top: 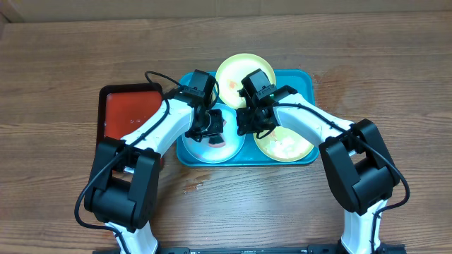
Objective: Clean dirty plates on tray and stack at the side
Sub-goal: 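Scrub the white plate with the sponge in the left gripper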
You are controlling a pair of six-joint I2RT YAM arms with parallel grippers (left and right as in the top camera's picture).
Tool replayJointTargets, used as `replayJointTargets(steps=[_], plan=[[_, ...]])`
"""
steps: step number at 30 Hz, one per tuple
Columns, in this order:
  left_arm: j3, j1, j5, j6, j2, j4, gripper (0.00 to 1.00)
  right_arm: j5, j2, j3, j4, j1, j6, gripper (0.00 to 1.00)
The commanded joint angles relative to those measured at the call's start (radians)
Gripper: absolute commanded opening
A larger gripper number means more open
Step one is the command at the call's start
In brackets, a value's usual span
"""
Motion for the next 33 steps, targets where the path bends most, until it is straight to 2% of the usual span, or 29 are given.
replayJointTargets(steps=[1, 5, 7, 8, 13, 18, 21, 25, 27, 28, 29, 33], plan=[[-0.013, -0.003, -0.014, -0.007, 0.007, 0.001, 0.14, 0.014, 0.013, 0.024, 0.002, -0.003, -0.003, 0.04], [-0.014, -0.003, -0.01, -0.007, 0.007, 0.0, 0.37, 0.014, 0.013, 0.024, 0.002, -0.003, -0.003, 0.04], [-0.014, -0.003, -0.01, -0.007, 0.007, -0.006, 0.53, 0.014, 0.013, 0.024, 0.002, -0.003, -0.003, 0.04], [-0.015, -0.004, -0.006, -0.007, 0.007, -0.009, 0.54, 0.014, 0.013, 0.024, 0.002, -0.003, -0.003, 0.04], [-0.037, -0.01, 0.041, -0.007, 0.007, 0.001, 0.5, 0.014, 0.013, 0.024, 0.002, -0.003, -0.003, 0.04], [-0.04, -0.016, 0.008, -0.007, 0.01, 0.002, 0.27, 0.014, 0.013, 0.024, 0.001, -0.003, -0.003, 0.04], [-0.04, -0.013, -0.002, -0.007, 0.01, 0.003, 0.05, 0.014, 0.013, 0.024, 0.002, -0.003, -0.003, 0.04], [-0.033, -0.006, -0.09, -0.003, 0.01, -0.008, 0.04, 0.014, 0.013, 0.024, 0.002, -0.003, -0.003, 0.04], [-0.019, 0.005, -0.185, -0.003, 0.009, -0.027, 0.04, 0.014, 0.013, 0.024, 0.001, -0.003, -0.003, 0.04], [0.008, 0.021, -0.288, -0.004, 0.009, -0.064, 0.04, 0.014, 0.013, 0.024, 0.001, -0.003, -0.003, 0.04], [0.021, 0.03, -0.312, -0.004, 0.009, -0.08, 0.04, 0.014, 0.013, 0.024, 0.002, -0.003, -0.003, 0.04], [0.08, 0.071, -0.29, -0.004, 0.009, -0.135, 0.04, 0.014, 0.013, 0.024, 0.002, -0.003, -0.003, 0.04]])
